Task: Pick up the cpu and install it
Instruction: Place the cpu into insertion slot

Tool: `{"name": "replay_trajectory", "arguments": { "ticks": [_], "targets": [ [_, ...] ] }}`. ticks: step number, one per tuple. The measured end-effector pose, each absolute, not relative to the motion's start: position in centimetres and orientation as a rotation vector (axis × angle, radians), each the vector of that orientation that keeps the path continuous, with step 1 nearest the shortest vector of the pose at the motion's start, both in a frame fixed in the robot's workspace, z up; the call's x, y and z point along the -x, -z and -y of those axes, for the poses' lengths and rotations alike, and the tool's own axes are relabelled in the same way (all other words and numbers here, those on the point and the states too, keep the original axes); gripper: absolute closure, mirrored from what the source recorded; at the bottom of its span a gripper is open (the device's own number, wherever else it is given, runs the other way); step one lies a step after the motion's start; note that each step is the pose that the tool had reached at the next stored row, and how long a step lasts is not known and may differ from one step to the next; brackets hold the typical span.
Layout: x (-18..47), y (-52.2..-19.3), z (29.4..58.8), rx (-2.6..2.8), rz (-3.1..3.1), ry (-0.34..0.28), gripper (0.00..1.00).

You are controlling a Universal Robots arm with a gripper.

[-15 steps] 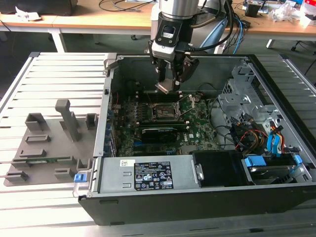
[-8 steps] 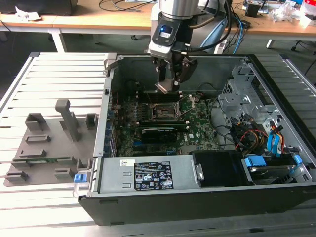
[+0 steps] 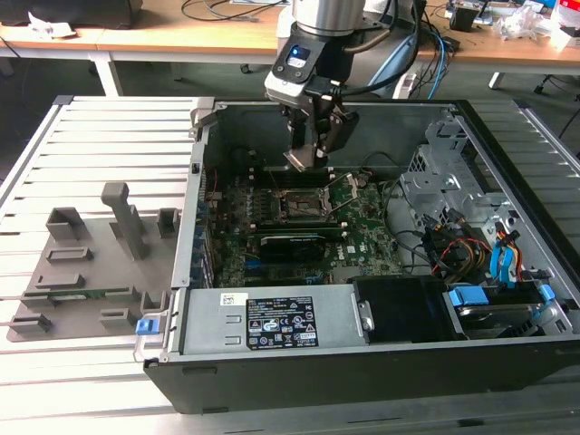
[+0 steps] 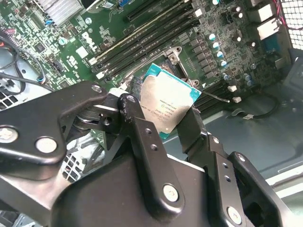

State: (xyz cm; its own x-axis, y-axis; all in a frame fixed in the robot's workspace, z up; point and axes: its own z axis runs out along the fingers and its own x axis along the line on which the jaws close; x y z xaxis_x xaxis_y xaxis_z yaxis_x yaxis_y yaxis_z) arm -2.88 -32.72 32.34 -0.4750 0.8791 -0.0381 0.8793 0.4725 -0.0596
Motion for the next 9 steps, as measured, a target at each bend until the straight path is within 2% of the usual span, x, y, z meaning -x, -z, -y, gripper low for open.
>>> {"name": "replay_trajectory", "arguments": {
  "ticks": [9],
  "targets": [
    [2.88, -32.29, 32.72, -1.750, -2.609, 0.111, 0.46]
  ]
}}
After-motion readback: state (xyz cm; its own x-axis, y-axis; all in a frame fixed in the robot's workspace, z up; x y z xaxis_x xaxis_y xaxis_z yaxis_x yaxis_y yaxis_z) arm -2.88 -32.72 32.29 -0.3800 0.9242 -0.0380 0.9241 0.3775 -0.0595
